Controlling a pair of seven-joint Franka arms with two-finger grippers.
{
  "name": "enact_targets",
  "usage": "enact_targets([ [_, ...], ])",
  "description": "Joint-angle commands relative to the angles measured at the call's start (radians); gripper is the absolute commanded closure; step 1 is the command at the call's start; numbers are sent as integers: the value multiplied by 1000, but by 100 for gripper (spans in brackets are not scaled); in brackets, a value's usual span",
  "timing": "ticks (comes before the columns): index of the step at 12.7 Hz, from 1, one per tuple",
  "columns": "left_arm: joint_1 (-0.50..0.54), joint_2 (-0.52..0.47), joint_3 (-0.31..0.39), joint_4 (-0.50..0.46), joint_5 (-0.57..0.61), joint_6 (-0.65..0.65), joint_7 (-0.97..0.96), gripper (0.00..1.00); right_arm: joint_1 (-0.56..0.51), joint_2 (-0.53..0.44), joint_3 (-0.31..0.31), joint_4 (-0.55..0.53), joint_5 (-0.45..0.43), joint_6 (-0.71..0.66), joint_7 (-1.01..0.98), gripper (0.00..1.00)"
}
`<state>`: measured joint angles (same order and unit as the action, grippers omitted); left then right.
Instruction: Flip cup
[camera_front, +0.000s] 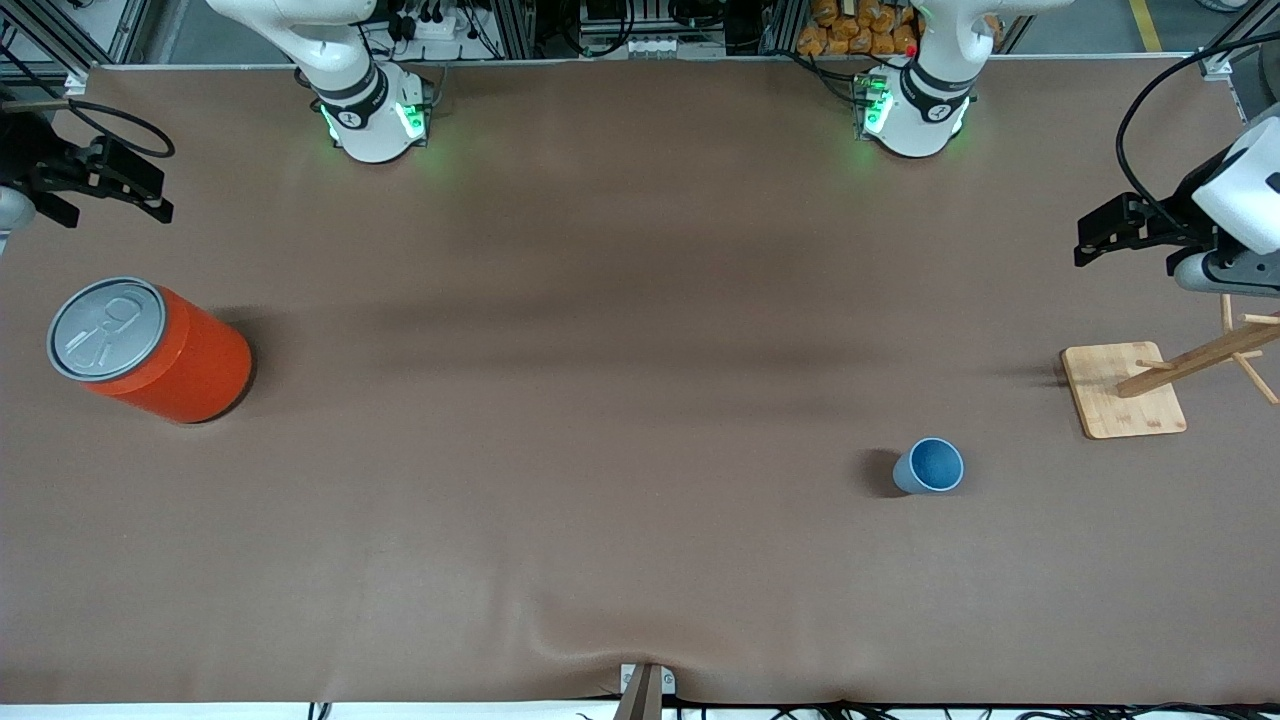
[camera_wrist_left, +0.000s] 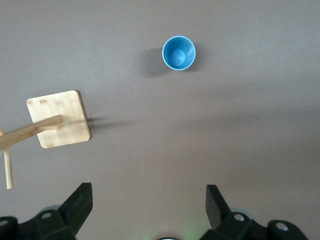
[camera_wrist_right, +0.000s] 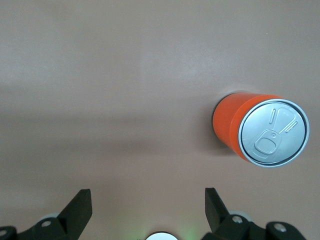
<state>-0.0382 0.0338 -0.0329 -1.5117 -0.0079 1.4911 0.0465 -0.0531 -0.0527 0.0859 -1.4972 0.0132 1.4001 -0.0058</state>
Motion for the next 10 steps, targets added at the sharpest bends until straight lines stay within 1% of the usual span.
enact_targets([
  [1, 6, -23, -8, 18, 16, -20, 16, 0, -24, 13, 17, 26, 1, -16, -14, 0],
  [3, 0, -31, -18, 16, 17, -22, 12, 0, -24, 13, 17, 26, 1, -15, -14, 0],
  [10, 6, -28, -16, 16, 19, -20, 7, 0, -24, 13, 17, 26, 1, -16, -14, 0],
])
